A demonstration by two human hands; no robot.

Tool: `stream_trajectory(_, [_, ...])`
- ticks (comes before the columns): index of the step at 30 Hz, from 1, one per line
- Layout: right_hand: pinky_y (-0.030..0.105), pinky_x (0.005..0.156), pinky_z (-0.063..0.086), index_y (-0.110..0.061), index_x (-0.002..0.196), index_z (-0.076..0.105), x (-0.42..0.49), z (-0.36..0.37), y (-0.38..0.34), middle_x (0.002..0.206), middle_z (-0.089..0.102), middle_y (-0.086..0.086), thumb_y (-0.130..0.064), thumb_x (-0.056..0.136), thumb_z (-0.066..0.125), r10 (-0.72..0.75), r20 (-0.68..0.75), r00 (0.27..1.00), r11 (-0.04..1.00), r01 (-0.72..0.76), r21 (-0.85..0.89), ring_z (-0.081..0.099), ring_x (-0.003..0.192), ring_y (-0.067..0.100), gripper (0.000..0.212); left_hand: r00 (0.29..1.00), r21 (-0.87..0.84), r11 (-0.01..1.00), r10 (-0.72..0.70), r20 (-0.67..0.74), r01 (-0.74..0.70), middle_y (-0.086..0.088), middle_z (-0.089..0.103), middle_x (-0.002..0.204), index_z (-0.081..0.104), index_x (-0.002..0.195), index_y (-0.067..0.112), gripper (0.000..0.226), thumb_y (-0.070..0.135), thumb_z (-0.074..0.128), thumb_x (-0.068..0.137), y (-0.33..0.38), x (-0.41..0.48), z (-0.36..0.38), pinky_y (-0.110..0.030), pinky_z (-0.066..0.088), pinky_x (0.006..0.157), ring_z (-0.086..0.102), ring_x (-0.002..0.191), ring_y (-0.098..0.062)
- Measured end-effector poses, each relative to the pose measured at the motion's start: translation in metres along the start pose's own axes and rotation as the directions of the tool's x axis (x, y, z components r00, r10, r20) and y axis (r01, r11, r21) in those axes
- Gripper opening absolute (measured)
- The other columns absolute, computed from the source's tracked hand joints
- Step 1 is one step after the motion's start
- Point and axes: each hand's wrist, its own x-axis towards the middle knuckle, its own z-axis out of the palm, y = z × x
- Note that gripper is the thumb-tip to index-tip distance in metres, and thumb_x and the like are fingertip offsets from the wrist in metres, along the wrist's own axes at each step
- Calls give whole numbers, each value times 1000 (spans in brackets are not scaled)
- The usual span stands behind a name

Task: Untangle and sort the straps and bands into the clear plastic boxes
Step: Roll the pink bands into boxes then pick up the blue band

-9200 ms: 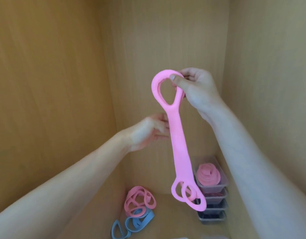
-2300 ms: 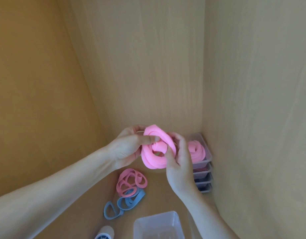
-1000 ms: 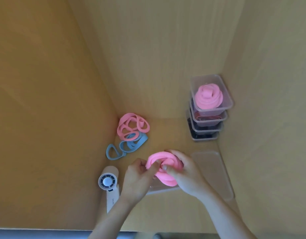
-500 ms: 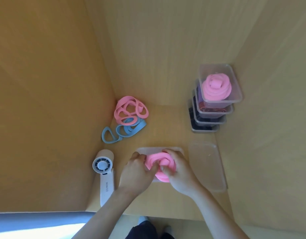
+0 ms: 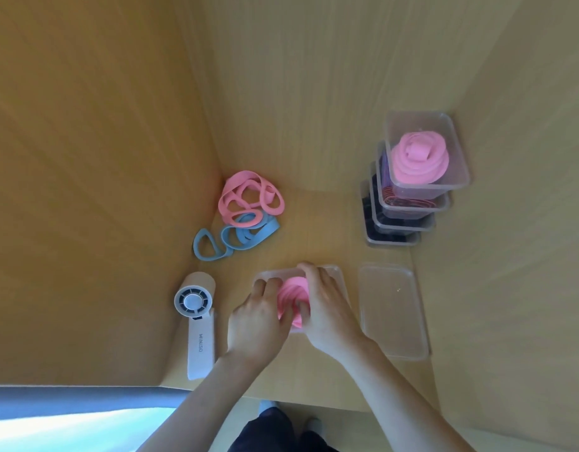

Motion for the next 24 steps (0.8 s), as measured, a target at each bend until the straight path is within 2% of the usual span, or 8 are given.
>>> stream_trajectory(2, [29, 110, 36, -17, 142, 42, -2, 2, 4, 140, 49, 4, -9, 95, 56, -38, -14, 999, 999, 37, -31, 42, 133, 23, 50, 997, 11, 999, 34, -74, -33, 0, 64, 96, 59, 106, 19, 36, 50, 57, 87, -3, -3, 4, -20, 28, 36, 58, 49, -20])
stream_trajectory(4, [35, 107, 40, -17, 125, 54, -3, 8, 9, 128, 55, 5, -11, 89, 62, -96, -58, 994, 985, 86, -146, 47, 127, 26, 37, 991, 34, 998, 58, -124, -54, -3, 62, 100, 57, 112, 20, 37, 47, 51, 88, -5, -6, 10, -24, 38, 40, 61, 60, -21])
stream_trajectory(7, [37, 100, 41, -21, 100, 63, -5, 13, 16, 121, 52, 5, -23, 83, 69, -93, -176, 980, 957, 39, -289, 46, 120, 27, 19, 991, 60, 995, 90, -99, -84, -8, 61, 125, 58, 124, 23, 39, 43, 49, 91, -8, -9, 16, -39, 52, 74, 61, 105, -30])
stream_trajectory(9, [36, 85, 44, -23, 97, 67, -4, 15, 20, 107, 53, 3, -30, 82, 72, -68, -238, 969, 951, -10, -310, 51, 103, 25, 17, 996, 33, 996, 85, -24, -84, -10, 51, 146, 59, 130, 26, 41, 42, 46, 94, -12, -6, 18, -46, 47, 96, 48, 132, -33])
stream_trajectory(12, [36, 72, 52, -21, 102, 67, 0, 19, 25, 94, 57, 0, -27, 86, 70, -51, -193, 980, 965, -1, -262, 61, 88, 25, 18, 991, -54, 994, 99, 92, -95, -6, 28, 163, 54, 137, 28, 46, 48, 42, 98, -20, -1, 18, -52, 32, 116, 22, 152, -29])
stream_trajectory(16, [37, 82, 52, -19, 115, 63, 9, 18, 28, 106, 60, 0, -21, 91, 61, -28, -131, 991, 989, 9, -145, 59, 100, 22, 25, 958, -187, 980, 113, 263, -64, 11, -2, 168, 41, 145, 32, 60, 61, 41, 92, -26, 5, 9, -41, 11, 124, -14, 153, -12])
stream_trajectory(20, [37, 81, 53, -21, 121, 63, 8, 14, 29, 109, 61, -1, -22, 93, 59, -37, -137, 990, 994, 22, -110, 59, 101, 20, 29, 947, -152, 988, 75, 311, -28, 11, 3, 166, 38, 144, 34, 58, 47, 57, 91, -22, 12, 7, -46, 17, 123, -10, 153, -14])
stream_trajectory(24, [31, 86, 51, -21, 130, 61, -2, 6, 29, 115, 59, -3, -27, 98, 55, -37, -134, 990, 997, 28, -71, 59, 103, 16, 32, 937, -163, 986, 76, 342, -21, 13, -6, 167, 35, 148, 35, 61, 42, 58, 92, -20, 19, 6, -43, 10, 125, -17, 152, -9])
